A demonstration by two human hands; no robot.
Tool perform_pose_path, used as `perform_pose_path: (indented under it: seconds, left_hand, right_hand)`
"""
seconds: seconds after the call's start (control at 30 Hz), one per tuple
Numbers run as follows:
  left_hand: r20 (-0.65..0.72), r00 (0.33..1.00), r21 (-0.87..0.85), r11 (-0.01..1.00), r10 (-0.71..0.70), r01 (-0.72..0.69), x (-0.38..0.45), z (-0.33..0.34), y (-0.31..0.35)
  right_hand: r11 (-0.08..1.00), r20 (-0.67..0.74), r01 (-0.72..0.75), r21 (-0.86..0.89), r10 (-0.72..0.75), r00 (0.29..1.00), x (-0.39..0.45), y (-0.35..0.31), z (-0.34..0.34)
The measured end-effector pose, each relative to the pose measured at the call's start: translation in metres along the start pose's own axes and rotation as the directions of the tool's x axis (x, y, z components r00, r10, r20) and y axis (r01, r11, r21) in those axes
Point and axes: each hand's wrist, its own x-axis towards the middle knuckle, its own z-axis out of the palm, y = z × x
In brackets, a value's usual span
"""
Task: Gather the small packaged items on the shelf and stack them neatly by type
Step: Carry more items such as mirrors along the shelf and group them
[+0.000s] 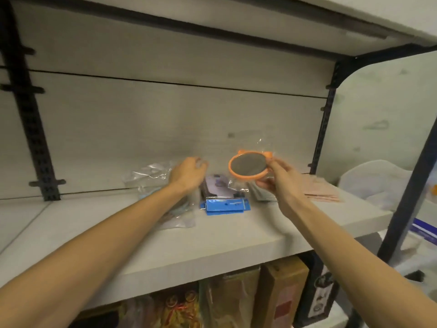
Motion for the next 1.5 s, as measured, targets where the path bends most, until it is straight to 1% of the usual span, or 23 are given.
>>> perform_pose_path:
  seconds: [0.07, 0.17, 0.3, 0.37, 0.4, 0.43, 0.47, 0.5, 0.53, 0.57, 0.6, 0.63, 0.77, 0.83, 0.97, 1.03, 1.1, 1.2, 1.27, 1.37, 1.43, 1.5]
  left_hand:
    - [-0.131, 0.991, -0.018, 1.000, -0.001, -0.001, -0.003, -0.010, -0.010]
    - [-0.240, 0.969, -0.040, 0.998, -0.048, 0.040, -0.013, -0.027, -0.027]
    - [-0.345, 0.934, -0.032, 0.995, -0.095, 0.089, -0.036, -0.044, -0.063]
    - [-0.362, 0.928, -0.011, 0.995, -0.094, 0.096, -0.049, -0.049, -0.078]
    - [-0.369, 0.924, -0.006, 0.994, -0.101, 0.107, -0.054, -0.051, -0.085]
    - [-0.380, 0.918, -0.003, 0.993, -0.111, 0.119, -0.058, -0.052, -0.091]
    - [-0.391, 0.912, 0.001, 0.992, -0.119, 0.130, -0.062, -0.053, -0.095]
    - [-0.399, 0.908, 0.010, 0.990, -0.128, 0.144, -0.065, -0.053, -0.098]
    - [-0.401, 0.906, 0.025, 0.987, -0.136, 0.160, -0.067, -0.054, -0.101]
    - [-0.399, 0.905, 0.044, 0.983, -0.144, 0.176, -0.070, -0.054, -0.103]
    - [-0.398, 0.906, 0.059, 0.981, -0.147, 0.185, -0.071, -0.055, -0.105]
    - [-0.396, 0.906, 0.069, 0.979, -0.148, 0.190, -0.072, -0.055, -0.107]
    - [-0.404, 0.905, 0.106, 0.976, -0.134, 0.192, -0.077, -0.054, -0.106]
    - [-0.398, 0.909, 0.134, 0.972, -0.126, 0.194, -0.077, -0.053, -0.105]
    - [-0.394, 0.915, 0.177, 0.969, -0.092, 0.173, -0.079, -0.057, -0.103]
    - [-0.394, 0.918, 0.240, 0.961, -0.031, 0.136, -0.085, -0.067, -0.101]
    - [-0.379, 0.923, 0.348, 0.935, 0.074, 0.068, -0.095, -0.081, -0.098]
    - [-0.349, 0.905, 0.505, 0.863, 0.242, -0.036, -0.116, -0.108, -0.095]
    - [-0.324, 0.879, 0.585, 0.804, 0.350, -0.105, -0.132, -0.129, -0.095]
    - [-0.292, 0.792, 0.691, 0.691, 0.536, -0.213, -0.158, -0.167, -0.091]
    - [-0.283, 0.729, 0.741, 0.625, 0.623, -0.246, -0.181, -0.198, -0.085]
    - [-0.274, 0.654, 0.778, 0.562, 0.705, -0.281, -0.207, -0.229, -0.082]
  right_hand:
    - [1.000, 0.081, -0.008, 0.018, 0.006, 0.997, 0.008, 0.008, 0.022]
    - [0.998, 0.143, -0.062, 0.013, 0.060, 0.988, 0.010, 0.028, 0.060]
    - [0.987, 0.244, -0.156, 0.042, 0.141, 0.959, 0.000, 0.051, 0.105]
    - [0.986, 0.270, -0.163, 0.031, 0.148, 0.951, -0.008, 0.060, 0.119]
    - [0.993, 0.262, -0.113, -0.027, 0.116, 0.958, -0.011, 0.064, 0.123]
    - [0.992, 0.271, -0.008, -0.126, 0.043, 0.962, -0.015, 0.068, 0.125]
    - [0.952, 0.307, 0.142, -0.272, -0.054, 0.950, -0.020, 0.069, 0.124]
    - [0.846, 0.350, 0.301, -0.440, -0.148, 0.925, -0.023, 0.073, 0.122]
    - [0.695, 0.395, 0.436, -0.572, -0.233, 0.889, -0.026, 0.075, 0.120]
    - [0.574, 0.432, 0.515, -0.637, -0.288, 0.855, -0.027, 0.076, 0.117]
    - [0.511, 0.458, 0.554, -0.657, -0.314, 0.832, -0.028, 0.076, 0.116]
    - [0.478, 0.477, 0.578, -0.661, -0.327, 0.816, -0.028, 0.077, 0.115]
    - [0.391, 0.597, 0.653, -0.648, -0.270, 0.755, -0.028, 0.087, 0.113]
    - [0.376, 0.629, 0.678, -0.631, -0.262, 0.732, -0.028, 0.091, 0.112]
    - [0.402, 0.622, 0.669, -0.625, -0.261, 0.738, -0.026, 0.090, 0.113]
    - [0.370, 0.619, 0.689, -0.623, -0.306, 0.724, -0.026, 0.088, 0.113]
    - [0.342, 0.606, 0.714, -0.611, -0.379, 0.700, -0.030, 0.083, 0.114]
    - [0.297, 0.609, 0.753, -0.587, -0.450, 0.653, -0.045, 0.073, 0.125]
    - [0.303, 0.599, 0.770, -0.561, -0.493, 0.631, -0.062, 0.066, 0.137]
    - [0.329, 0.551, 0.787, -0.523, -0.573, 0.606, -0.099, 0.052, 0.164]
    - [0.354, 0.503, 0.800, -0.484, -0.635, 0.586, -0.130, 0.041, 0.185]
    - [0.368, 0.443, 0.825, -0.430, -0.710, 0.548, -0.165, 0.029, 0.207]
